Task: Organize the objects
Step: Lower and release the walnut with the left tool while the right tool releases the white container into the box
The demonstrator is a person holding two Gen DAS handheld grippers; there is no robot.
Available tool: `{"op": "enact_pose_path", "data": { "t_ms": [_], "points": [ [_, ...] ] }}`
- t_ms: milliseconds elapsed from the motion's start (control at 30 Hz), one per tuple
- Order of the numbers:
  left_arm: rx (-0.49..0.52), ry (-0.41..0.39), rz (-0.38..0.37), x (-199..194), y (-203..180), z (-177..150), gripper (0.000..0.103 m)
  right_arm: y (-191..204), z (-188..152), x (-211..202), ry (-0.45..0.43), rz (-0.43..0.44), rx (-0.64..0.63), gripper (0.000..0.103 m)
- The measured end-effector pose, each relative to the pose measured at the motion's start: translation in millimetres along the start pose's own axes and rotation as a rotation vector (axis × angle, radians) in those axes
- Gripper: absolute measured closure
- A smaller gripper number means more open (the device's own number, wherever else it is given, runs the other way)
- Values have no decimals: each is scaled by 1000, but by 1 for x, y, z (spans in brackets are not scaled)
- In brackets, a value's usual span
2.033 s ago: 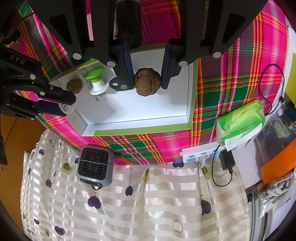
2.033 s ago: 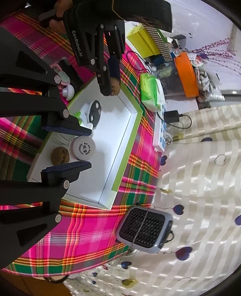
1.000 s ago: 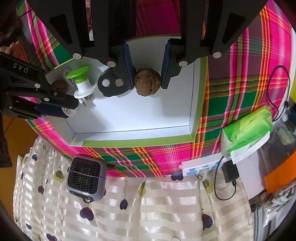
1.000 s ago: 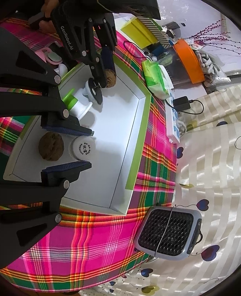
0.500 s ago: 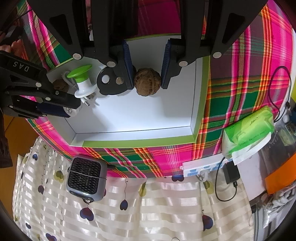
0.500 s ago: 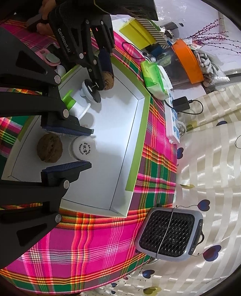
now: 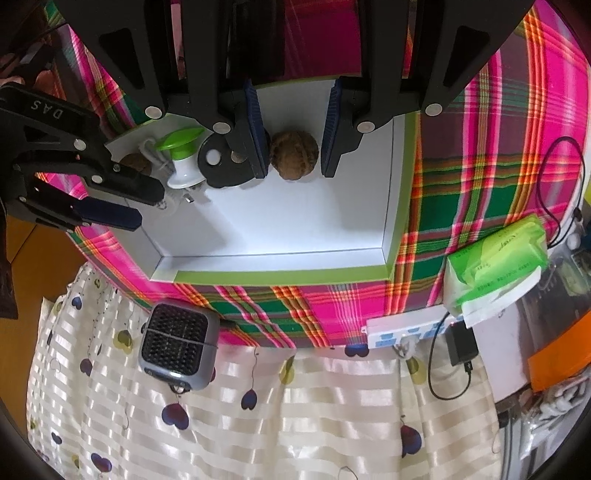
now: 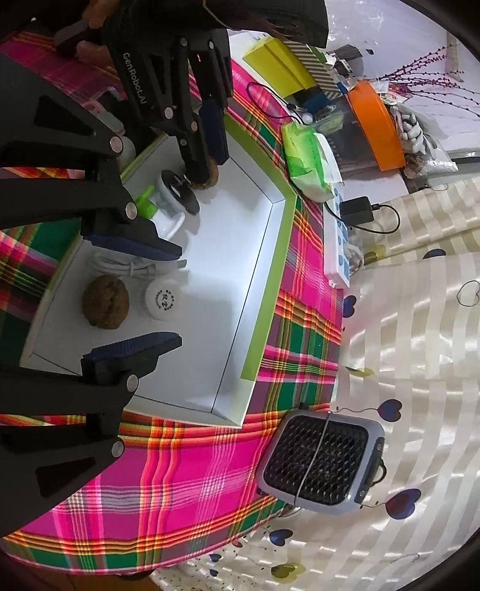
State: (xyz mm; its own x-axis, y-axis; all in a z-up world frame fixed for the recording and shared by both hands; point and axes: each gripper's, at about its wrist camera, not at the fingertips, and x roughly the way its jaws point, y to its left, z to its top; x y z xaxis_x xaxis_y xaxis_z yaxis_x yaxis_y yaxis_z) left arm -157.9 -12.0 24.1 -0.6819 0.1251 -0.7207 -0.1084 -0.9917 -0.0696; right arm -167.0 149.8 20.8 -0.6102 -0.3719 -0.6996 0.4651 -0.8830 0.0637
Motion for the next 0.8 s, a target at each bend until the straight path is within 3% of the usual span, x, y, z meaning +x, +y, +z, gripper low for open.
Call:
{"op": "enact_pose_path", "data": {
  "t_ms": [167,467,800],
  "points": [
    [-5,-26,4,-13,0,0,75,18,-2,-23,-32,-32,-64,61],
    [-4,-57,-3,-32,-5,-5,75,49,-6,-71,-177,-305,-242,61],
    [-7,-71,-19,-47,-10,-14,75,60,-10,-90,-222,-365,-279,61]
  ]
}}
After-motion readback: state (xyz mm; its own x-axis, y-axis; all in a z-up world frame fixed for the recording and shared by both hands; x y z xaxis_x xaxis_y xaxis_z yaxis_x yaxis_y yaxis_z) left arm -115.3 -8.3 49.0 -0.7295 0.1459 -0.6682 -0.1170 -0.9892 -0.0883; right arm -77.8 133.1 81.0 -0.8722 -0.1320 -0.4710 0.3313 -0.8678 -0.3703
